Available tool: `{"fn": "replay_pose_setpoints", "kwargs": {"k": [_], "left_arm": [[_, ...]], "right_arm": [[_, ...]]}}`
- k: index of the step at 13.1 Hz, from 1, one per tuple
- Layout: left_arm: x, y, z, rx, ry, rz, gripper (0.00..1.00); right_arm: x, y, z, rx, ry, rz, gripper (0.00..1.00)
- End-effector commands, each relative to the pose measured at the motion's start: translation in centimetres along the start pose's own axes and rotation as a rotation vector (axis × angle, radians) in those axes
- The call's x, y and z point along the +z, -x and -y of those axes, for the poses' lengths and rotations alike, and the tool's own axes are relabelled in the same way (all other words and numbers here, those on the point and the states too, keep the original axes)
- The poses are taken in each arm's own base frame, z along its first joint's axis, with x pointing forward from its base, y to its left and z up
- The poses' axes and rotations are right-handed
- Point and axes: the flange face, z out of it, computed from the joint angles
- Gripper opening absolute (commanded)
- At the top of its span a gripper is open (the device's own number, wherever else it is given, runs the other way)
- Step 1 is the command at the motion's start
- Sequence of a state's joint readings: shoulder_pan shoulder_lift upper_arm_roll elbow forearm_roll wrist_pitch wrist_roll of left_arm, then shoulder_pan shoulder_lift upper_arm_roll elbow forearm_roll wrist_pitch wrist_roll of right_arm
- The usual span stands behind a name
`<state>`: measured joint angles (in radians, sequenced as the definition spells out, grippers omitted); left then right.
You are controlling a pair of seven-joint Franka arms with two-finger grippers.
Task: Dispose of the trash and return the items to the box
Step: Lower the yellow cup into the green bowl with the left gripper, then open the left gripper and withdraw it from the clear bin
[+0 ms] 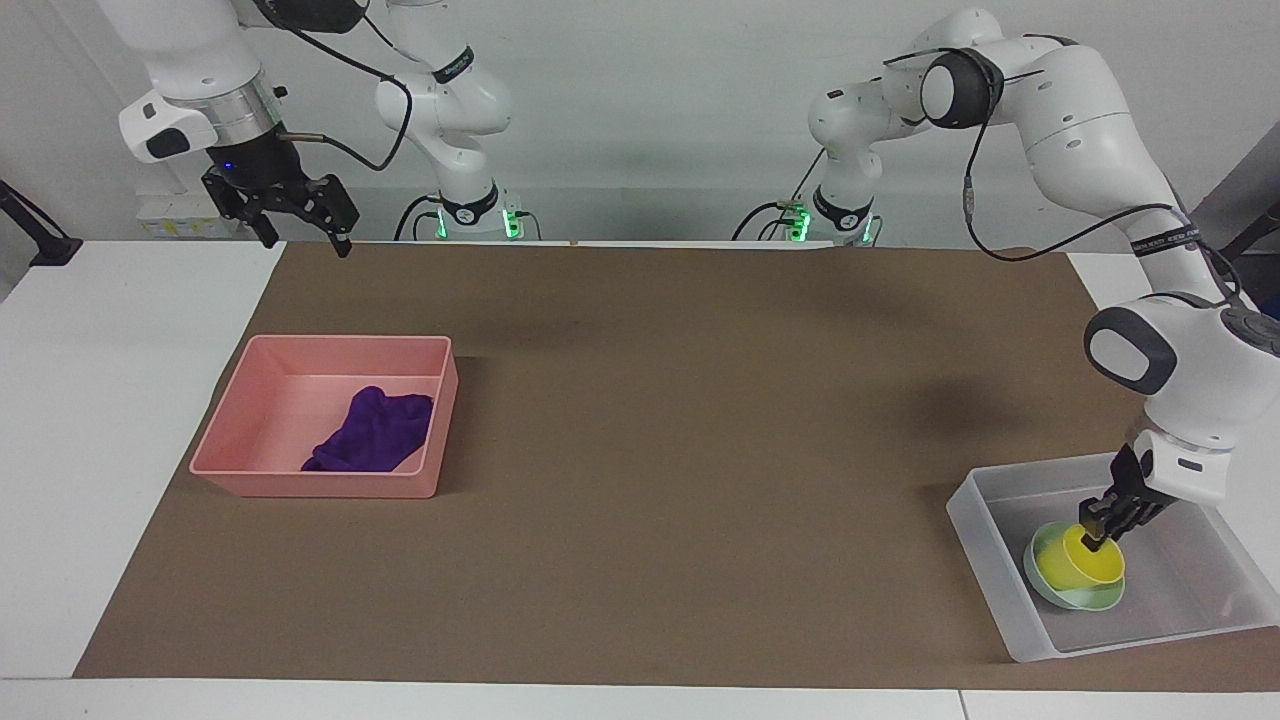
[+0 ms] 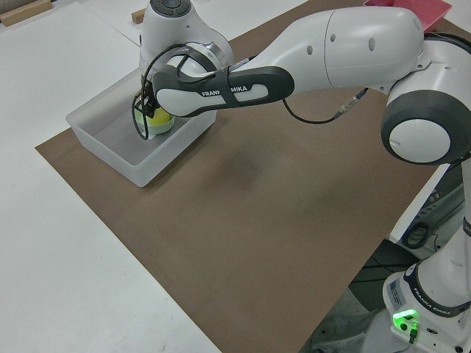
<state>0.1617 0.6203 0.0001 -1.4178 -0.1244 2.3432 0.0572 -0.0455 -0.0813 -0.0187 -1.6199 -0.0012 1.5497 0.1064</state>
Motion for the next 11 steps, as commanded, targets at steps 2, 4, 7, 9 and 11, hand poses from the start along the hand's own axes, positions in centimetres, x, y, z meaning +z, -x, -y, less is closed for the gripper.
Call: {"fn": "replay_pose_setpoints", "kwargs": {"k": [2,4,7,9,11], "left_arm": [[-4.7,0.4,-3.0,0.169,0.009,-0.027,1.0],[-8.0,1.4,-4.2,0.291,0.013,-0.031,1.0],[-12.0,5.6,-7.9,0.354,0.027,-0.02,1.0],[-14.1,7.8,-9.9,0.435,-0.015,-0.007,1.0],[-17.6,9.3,-11.2,0.46,-0.008,0.057,1.0]], "right_arm": [[-0.1,0.9,-0.2,-0.011,0.005,0.003,1.0],[-0.1,0.8,0.0,-0.004,-0.008,0.006,1.0],[-0.2,0.5,-0.4,0.034,-0.03,0.013,1.0],[-0.1,0.6,-0.3,0.04,-0.028,0.011,1.0],[0.0,0.7,-0.2,0.03,-0.023,0.011,1.0]]}}
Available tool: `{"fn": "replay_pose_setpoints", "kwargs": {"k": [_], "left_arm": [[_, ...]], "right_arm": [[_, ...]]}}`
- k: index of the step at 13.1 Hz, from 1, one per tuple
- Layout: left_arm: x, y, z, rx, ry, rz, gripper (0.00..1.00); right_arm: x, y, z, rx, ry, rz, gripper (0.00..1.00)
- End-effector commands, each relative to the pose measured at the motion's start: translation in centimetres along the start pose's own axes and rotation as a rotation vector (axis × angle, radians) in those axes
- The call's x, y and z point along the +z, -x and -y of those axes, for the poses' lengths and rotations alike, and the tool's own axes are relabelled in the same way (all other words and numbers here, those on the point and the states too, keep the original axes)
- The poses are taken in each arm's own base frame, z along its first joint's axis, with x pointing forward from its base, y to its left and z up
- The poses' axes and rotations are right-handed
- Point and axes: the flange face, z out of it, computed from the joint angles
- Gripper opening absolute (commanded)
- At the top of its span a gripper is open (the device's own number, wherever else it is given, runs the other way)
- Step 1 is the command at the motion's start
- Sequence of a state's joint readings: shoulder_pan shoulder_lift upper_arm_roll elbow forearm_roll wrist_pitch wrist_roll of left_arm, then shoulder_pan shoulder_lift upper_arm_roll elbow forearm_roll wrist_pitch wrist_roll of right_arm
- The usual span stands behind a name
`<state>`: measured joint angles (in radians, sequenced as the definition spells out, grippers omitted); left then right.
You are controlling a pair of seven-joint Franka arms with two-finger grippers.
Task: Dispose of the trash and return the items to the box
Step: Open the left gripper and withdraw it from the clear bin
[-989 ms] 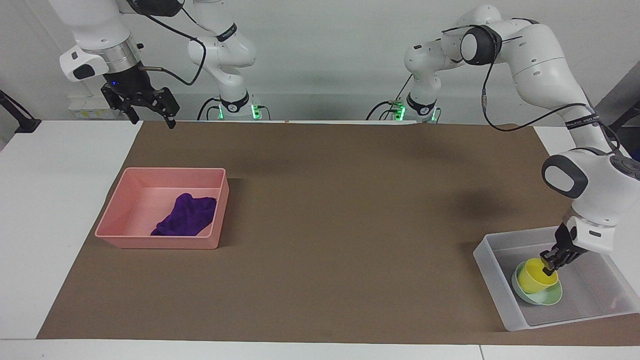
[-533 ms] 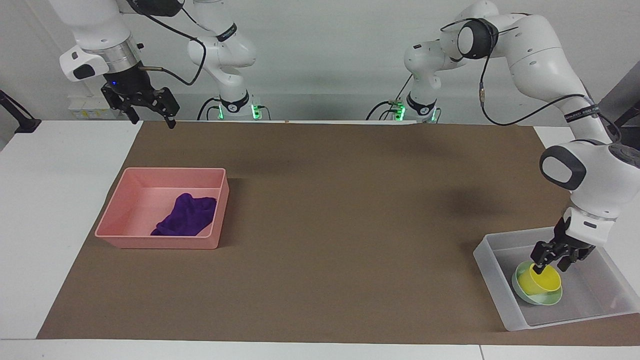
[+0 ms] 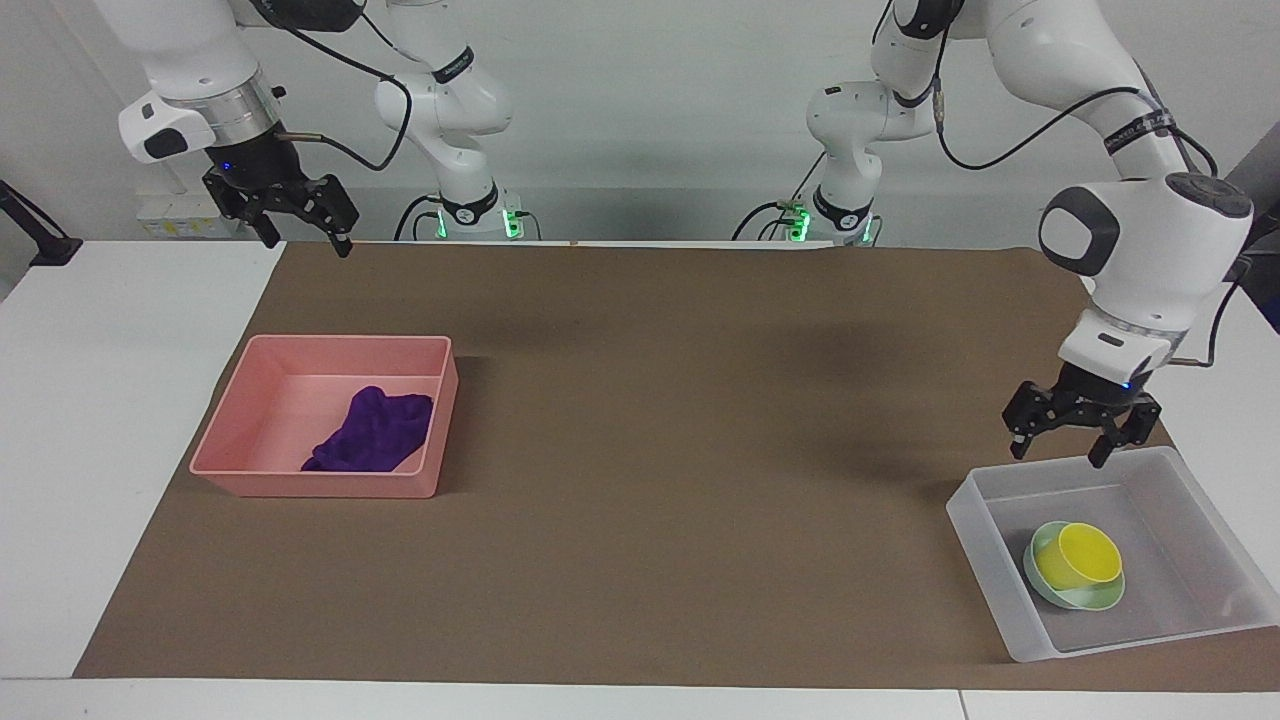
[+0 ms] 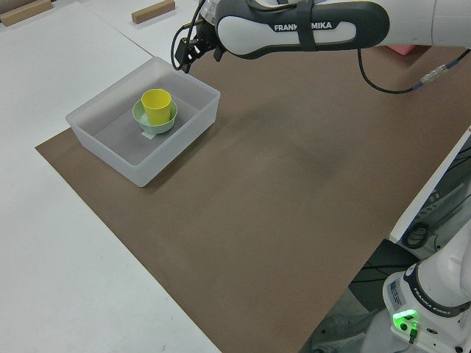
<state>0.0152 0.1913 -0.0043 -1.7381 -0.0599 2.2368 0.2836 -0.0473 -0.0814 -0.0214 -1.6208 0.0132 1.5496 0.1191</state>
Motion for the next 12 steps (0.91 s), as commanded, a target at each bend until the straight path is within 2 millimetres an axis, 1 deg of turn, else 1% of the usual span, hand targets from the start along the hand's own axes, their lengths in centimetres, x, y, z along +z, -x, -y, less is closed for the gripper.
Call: {"fn": "replay_pose_setpoints", "kwargs": {"k": [1,3,5,6,7,8,9,10,12], "left_arm": [[-5.1,2.8,-2.1,0.05,0.005,0.07,1.0],[-8.5,4.1,-3.8,0.068,0.025,0.121,1.0],[-10.6,4.2,-4.1,0.084,-0.012,0.161,1.0],[-12.5,3.2,-4.4,0.1,-0.035,0.157,1.0],[-13.8,2.1,-4.4,0.095,-0.039,0.152,1.0],[-14.3,1.3,-4.3,0.089,-0.032,0.167,1.0],[-15.4,1.3,-4.1,0.082,-0.019,0.203,1.0],[-15.4,1.3,-4.2,0.085,-0.011,0.232,1.0],[-16.4,2.2,-4.9,0.085,-0.003,0.253,1.0]], "right_arm": [[0.0,0.8,-0.1,0.011,-0.009,0.008,1.0],[0.2,0.9,-0.1,0.015,-0.008,0.013,1.0],[0.3,0.9,0.0,0.013,-0.008,0.016,1.0],[0.3,0.9,0.0,0.011,-0.008,0.016,1.0],[0.3,0.9,0.0,0.011,-0.006,0.019,1.0],[0.3,1.0,0.0,0.01,-0.006,0.017,1.0],[0.3,1.0,0.0,0.008,-0.006,0.017,1.0],[0.3,1.0,0.0,0.008,-0.006,0.017,1.0],[0.3,1.0,0.0,0.007,-0.006,0.017,1.0]]}}
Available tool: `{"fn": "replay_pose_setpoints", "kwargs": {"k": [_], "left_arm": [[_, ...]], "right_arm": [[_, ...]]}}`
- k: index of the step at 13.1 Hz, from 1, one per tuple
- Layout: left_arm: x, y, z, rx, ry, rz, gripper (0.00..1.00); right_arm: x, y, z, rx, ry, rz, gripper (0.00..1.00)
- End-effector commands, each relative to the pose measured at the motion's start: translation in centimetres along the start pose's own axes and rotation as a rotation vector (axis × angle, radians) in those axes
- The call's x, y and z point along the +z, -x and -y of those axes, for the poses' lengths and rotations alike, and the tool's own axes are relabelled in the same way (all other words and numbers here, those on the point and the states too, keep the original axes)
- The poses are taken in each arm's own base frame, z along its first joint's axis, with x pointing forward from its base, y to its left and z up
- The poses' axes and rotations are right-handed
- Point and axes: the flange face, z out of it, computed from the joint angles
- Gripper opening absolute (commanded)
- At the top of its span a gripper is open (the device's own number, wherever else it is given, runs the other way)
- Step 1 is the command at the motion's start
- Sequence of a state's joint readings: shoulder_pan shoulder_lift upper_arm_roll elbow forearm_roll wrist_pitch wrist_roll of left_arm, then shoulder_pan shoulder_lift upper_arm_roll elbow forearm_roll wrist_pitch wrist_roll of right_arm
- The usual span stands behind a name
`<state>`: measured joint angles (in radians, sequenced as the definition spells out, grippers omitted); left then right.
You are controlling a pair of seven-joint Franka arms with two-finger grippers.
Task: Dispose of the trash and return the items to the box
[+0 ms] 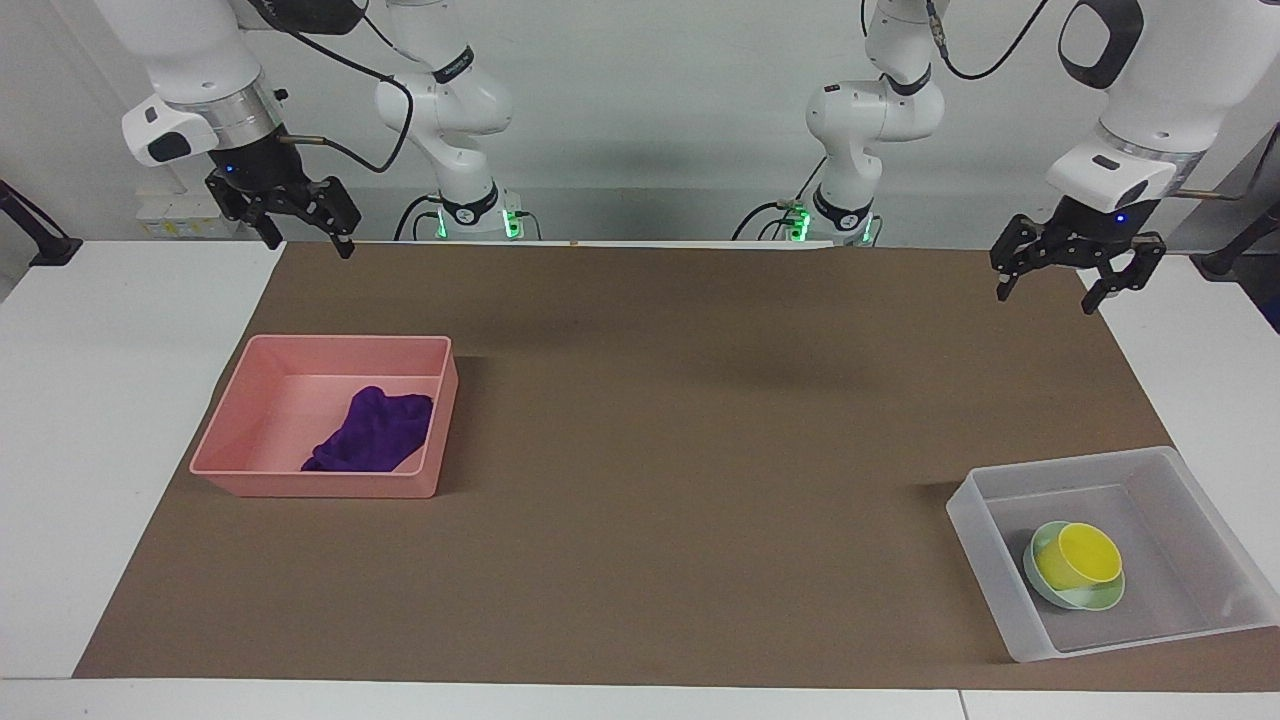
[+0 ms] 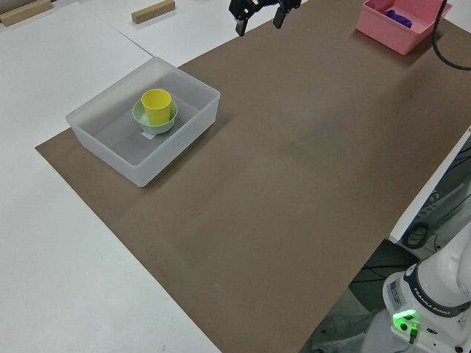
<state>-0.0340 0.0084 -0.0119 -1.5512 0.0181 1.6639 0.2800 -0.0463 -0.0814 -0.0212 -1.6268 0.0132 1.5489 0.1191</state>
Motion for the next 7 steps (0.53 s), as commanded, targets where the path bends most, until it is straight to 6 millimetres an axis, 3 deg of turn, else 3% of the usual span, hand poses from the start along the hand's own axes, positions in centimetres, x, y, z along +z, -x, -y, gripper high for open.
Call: {"fn": "replay_pose_setpoints", "kwargs": {"k": [1,7], "left_arm": [[0.02,0.57,-0.72,-0.002,0.004,0.065,1.0],[0.49,1.08,-0.86,-0.055,0.003,0.073,1.0]], "right_arm": [[0.05,0.89,-0.02,0.008,-0.007,0.012,1.0],[-0.02,0.93,-0.1,0.008,0.001,0.01,1.0]]}}
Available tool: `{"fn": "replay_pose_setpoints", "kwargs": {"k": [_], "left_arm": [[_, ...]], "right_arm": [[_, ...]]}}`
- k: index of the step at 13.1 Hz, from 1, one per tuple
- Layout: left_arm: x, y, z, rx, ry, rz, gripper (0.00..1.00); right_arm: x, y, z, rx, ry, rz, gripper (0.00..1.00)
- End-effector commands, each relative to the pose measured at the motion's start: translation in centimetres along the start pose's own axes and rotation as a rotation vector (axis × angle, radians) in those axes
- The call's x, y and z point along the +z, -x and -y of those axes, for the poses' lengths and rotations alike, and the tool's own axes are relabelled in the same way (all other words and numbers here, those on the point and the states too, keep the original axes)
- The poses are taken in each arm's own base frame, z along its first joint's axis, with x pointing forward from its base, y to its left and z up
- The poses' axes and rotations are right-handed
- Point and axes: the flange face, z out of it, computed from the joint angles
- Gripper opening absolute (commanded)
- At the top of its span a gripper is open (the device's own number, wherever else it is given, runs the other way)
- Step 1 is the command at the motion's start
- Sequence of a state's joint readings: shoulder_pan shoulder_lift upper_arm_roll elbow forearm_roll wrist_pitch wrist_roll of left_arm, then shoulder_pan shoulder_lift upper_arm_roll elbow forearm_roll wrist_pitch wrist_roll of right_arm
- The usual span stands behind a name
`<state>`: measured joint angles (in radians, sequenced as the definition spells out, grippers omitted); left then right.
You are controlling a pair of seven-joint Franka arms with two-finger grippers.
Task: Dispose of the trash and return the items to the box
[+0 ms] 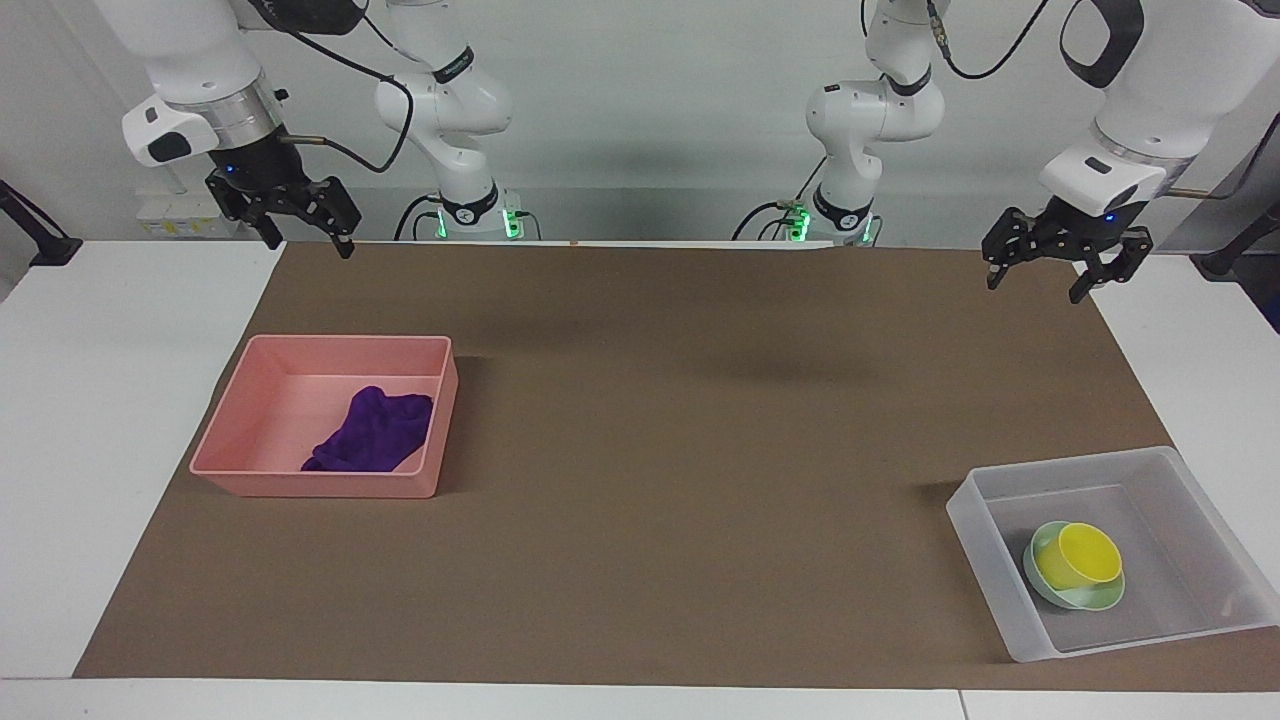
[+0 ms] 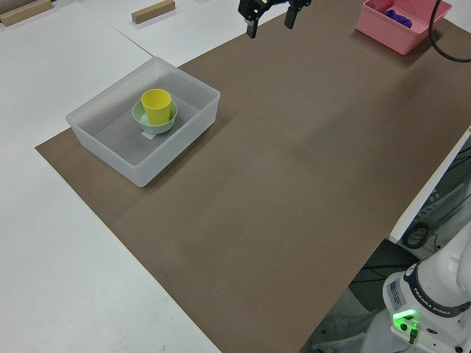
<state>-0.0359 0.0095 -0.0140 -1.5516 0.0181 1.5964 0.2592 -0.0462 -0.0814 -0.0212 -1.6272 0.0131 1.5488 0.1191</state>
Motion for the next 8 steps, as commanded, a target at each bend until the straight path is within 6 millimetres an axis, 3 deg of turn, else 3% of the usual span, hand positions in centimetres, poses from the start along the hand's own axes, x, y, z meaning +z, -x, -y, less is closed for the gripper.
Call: {"fn": "replay_pose_setpoints", "kwargs": {"k": [1,8], "left_arm": [[-0.02,0.45,-0.35,-0.063,-0.015,0.005,1.0],[-0.04,0.45,-0.19,-0.065,-0.015,-0.003,1.0]], "right_arm": [[-0.03,0.94,-0.11,0.008,0.001,0.011,1.0],[-0.04,0.92,-0.12,0.008,0.002,0.009,1.0]]}}
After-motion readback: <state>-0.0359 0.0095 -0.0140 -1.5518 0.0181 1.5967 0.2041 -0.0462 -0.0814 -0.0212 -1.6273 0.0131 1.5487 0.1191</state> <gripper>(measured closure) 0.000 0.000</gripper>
